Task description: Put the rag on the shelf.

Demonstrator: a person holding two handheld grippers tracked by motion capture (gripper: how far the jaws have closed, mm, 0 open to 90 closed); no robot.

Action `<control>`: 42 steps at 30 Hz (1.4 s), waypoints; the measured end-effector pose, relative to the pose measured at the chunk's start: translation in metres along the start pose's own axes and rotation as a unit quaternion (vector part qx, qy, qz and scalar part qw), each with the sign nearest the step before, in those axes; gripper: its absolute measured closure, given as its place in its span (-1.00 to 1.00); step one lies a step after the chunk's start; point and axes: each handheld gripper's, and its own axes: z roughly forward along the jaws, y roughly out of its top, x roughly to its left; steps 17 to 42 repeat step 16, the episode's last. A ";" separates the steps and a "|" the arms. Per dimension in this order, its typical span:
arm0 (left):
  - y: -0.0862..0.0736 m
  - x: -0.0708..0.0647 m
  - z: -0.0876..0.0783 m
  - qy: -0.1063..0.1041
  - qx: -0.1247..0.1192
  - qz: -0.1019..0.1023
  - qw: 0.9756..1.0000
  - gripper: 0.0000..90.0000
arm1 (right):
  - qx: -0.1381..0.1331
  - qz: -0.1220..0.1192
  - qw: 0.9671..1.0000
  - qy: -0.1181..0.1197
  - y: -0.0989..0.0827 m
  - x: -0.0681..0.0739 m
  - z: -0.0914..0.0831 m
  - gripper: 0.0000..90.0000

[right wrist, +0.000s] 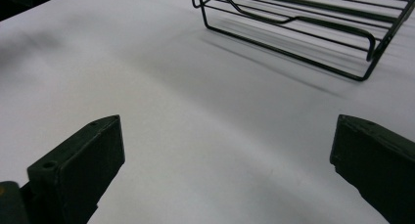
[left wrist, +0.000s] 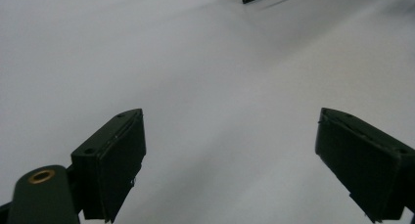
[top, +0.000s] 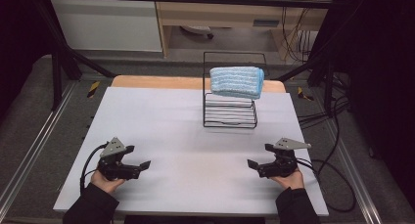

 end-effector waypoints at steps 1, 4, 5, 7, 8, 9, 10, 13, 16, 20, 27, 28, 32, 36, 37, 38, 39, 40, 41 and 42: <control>-0.002 0.000 0.000 0.001 0.001 -0.002 1.000 -0.74 | 0.001 -0.002 1.000 0.001 -0.002 -0.002 -0.001 -0.99; -0.007 0.001 0.001 0.011 0.011 0.008 1.000 -0.74 | 0.006 0.002 1.000 -0.002 -0.009 -0.005 -0.003 -0.99; -0.008 0.002 0.001 0.007 0.011 0.005 1.000 -0.74 | 0.008 0.000 1.000 -0.004 -0.012 -0.007 -0.004 -0.99; -0.009 0.004 0.000 0.003 0.008 -0.001 1.000 -0.74 | 0.015 0.005 1.000 -0.002 -0.017 -0.011 -0.004 -0.99; -0.010 0.004 0.001 0.004 0.008 0.001 1.000 -0.74 | 0.019 0.006 1.000 -0.002 -0.019 -0.012 -0.004 -0.99; -0.010 0.005 0.001 0.004 0.010 0.001 1.000 -0.74 | 0.021 0.008 1.000 -0.002 -0.020 -0.013 -0.004 -0.99; -0.011 0.005 0.001 0.003 0.010 -0.001 1.000 -0.74 | 0.022 0.011 1.000 -0.002 -0.021 -0.014 -0.004 -0.99; -0.013 0.006 0.002 0.003 0.014 0.000 1.000 -0.74 | 0.022 0.011 1.000 0.002 -0.021 -0.014 -0.004 -0.99; -0.013 0.006 0.003 0.002 0.017 0.000 1.000 -0.74 | 0.019 0.011 1.000 0.006 -0.021 -0.014 -0.004 -0.99; -0.013 0.006 0.003 0.002 0.017 0.000 1.000 -0.74 | 0.019 0.011 1.000 0.006 -0.021 -0.014 -0.004 -0.99; -0.013 0.006 0.003 0.002 0.017 0.000 1.000 -0.74 | 0.019 0.011 1.000 0.006 -0.021 -0.014 -0.004 -0.99; -0.013 0.006 0.003 0.002 0.017 0.000 1.000 -0.74 | 0.019 0.011 1.000 0.006 -0.021 -0.014 -0.004 -0.99; -0.013 0.006 0.003 0.002 0.017 0.000 1.000 -0.74 | 0.019 0.011 1.000 0.006 -0.021 -0.014 -0.004 -0.99; -0.013 0.006 0.003 0.002 0.017 0.000 1.000 -0.74 | 0.019 0.011 1.000 0.006 -0.021 -0.014 -0.004 -0.99; -0.013 0.006 0.003 0.002 0.017 0.000 1.000 -0.74 | 0.019 0.011 1.000 0.006 -0.021 -0.014 -0.004 -0.99; -0.013 0.006 0.003 0.002 0.017 0.000 1.000 -0.74 | 0.019 0.011 1.000 0.006 -0.021 -0.014 -0.004 -0.99; -0.013 0.006 0.003 0.002 0.017 0.000 1.000 -0.74 | 0.019 0.011 1.000 0.006 -0.021 -0.014 -0.004 -0.99; -0.013 0.006 0.003 0.002 0.017 0.000 1.000 -0.74 | 0.019 0.011 1.000 0.006 -0.021 -0.014 -0.004 -0.99; -0.013 0.006 0.003 0.002 0.017 0.000 1.000 -0.74 | 0.019 0.011 1.000 0.006 -0.021 -0.014 -0.004 -0.99; -0.013 0.006 0.003 0.002 0.017 0.000 1.000 -0.74 | 0.019 0.011 1.000 0.006 -0.021 -0.014 -0.004 -0.99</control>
